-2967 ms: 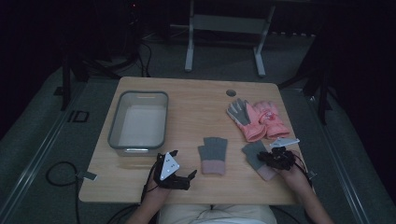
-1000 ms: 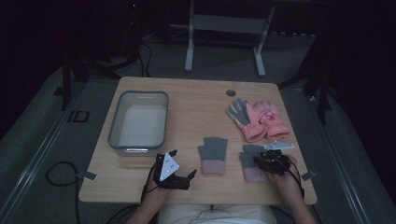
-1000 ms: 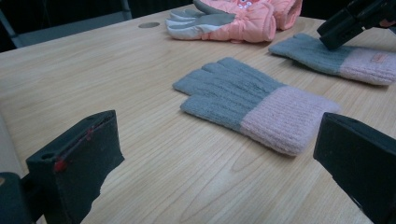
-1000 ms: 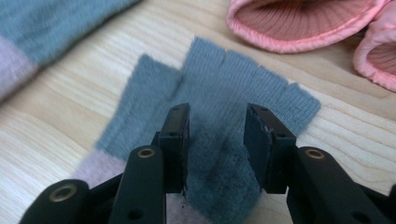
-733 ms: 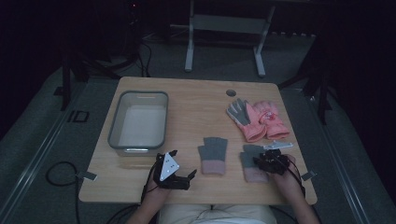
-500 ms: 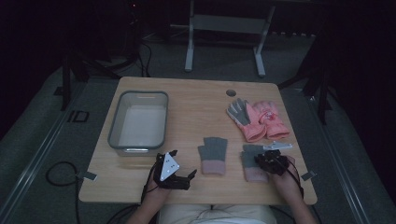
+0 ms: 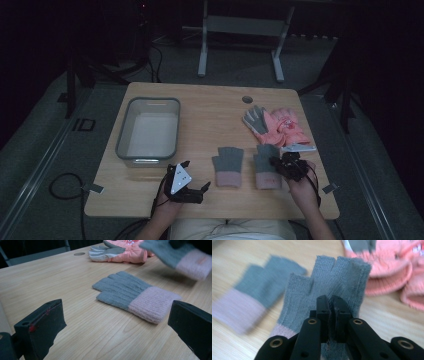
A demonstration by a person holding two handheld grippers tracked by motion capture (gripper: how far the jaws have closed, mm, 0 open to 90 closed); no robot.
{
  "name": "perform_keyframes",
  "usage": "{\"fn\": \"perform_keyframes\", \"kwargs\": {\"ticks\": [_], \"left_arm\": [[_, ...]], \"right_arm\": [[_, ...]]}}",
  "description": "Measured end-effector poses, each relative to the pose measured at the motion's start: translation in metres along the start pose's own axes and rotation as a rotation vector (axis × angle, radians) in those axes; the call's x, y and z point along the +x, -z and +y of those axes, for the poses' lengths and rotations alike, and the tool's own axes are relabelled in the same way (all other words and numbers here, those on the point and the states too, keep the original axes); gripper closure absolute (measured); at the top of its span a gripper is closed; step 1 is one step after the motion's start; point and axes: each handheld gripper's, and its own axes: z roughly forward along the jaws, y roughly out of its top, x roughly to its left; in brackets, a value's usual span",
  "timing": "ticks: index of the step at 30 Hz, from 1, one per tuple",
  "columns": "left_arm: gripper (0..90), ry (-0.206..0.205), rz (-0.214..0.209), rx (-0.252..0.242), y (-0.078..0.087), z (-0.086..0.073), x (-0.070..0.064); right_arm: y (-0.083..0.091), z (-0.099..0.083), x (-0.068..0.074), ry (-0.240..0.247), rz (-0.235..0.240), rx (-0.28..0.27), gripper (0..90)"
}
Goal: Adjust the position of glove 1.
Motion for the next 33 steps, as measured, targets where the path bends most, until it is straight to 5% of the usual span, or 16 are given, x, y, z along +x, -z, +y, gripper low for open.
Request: {"fn": "perform_keyframes", "kwargs": {"ticks": [9, 18, 33], "left_arm": [[0.3, -0.002, -0.001, 0.000, 0.000, 0.000, 0.000], [0.3, 0.000, -0.004, 0.002, 0.000, 0.000, 0.000], [0.3, 0.000, -0.012, 0.004, 0.000, 0.000, 0.001]], "right_arm": [[-0.003, 0.036, 0.041, -0.045, 0.053, -0.050, 85.3], [-0.029, 0.046, 0.078, -0.044, 0.086, -0.036, 85.3], [-0.070, 0.034, 0.091, -0.066, 0.108, 0.042, 85.1]]}}
